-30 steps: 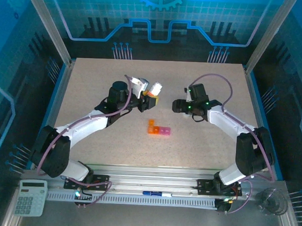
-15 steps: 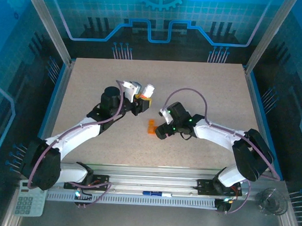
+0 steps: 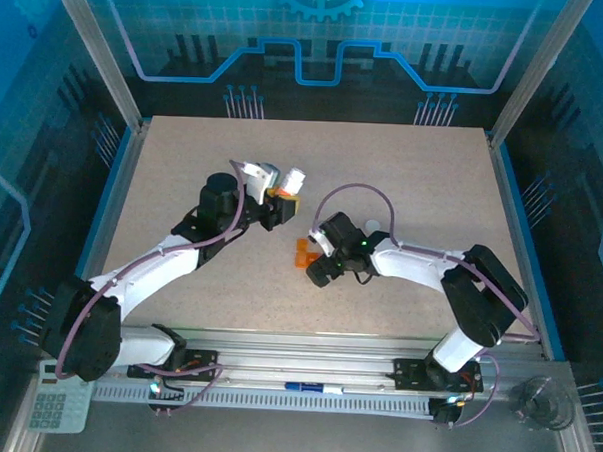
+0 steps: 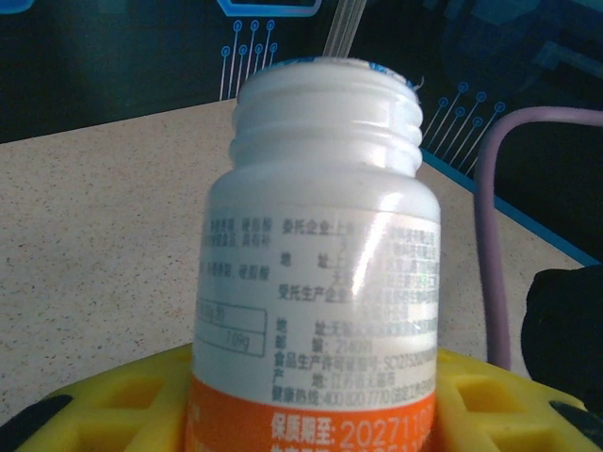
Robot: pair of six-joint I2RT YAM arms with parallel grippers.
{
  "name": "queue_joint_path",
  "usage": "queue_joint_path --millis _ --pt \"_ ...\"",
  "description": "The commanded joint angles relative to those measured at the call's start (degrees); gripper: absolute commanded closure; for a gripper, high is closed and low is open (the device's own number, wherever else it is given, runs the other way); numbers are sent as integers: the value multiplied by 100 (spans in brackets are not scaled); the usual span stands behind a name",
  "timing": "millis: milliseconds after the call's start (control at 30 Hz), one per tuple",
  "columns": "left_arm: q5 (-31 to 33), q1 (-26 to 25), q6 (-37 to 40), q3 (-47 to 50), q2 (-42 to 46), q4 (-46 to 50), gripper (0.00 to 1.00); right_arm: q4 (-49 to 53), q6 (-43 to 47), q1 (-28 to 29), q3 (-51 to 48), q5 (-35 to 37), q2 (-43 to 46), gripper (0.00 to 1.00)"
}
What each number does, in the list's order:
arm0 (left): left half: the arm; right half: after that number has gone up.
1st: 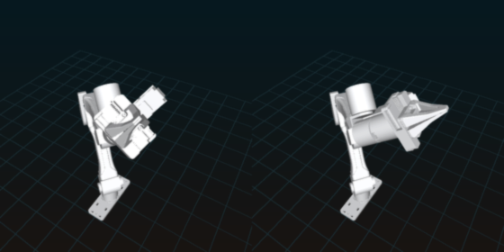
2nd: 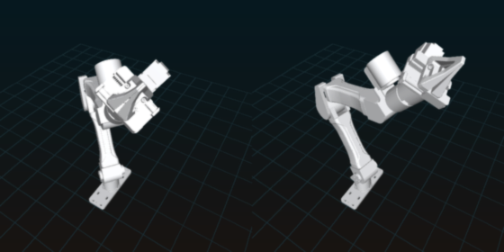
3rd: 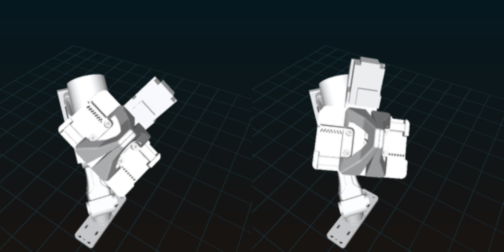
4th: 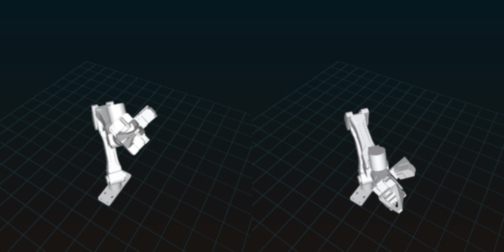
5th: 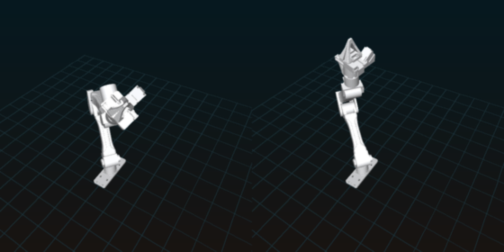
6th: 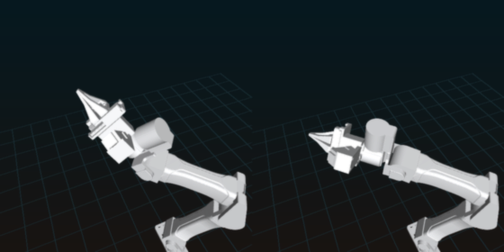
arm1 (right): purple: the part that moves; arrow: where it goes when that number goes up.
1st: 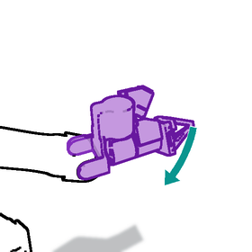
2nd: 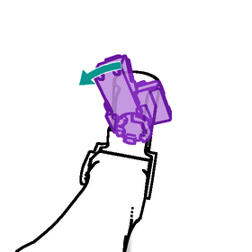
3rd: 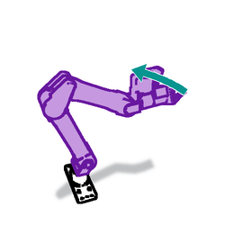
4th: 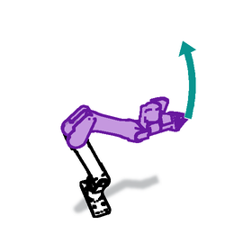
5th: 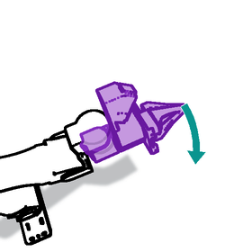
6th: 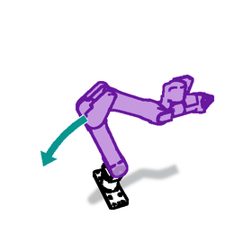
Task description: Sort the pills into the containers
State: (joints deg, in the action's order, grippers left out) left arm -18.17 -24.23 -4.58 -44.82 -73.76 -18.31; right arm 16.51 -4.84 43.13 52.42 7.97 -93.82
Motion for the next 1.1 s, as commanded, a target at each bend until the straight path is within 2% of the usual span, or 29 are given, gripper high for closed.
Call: queue_joint_path --millis 0,333,1067 --pt "40 69 14 27 160 2 100 105 80 67 243 205 -231 5" --pt "-2 115 -7 29 170 30 100 142 -51 -55 561 278 -722 5" --pt "-37 120 7 4 160 95 100 130 -434 -714 806 -223 -884 7"
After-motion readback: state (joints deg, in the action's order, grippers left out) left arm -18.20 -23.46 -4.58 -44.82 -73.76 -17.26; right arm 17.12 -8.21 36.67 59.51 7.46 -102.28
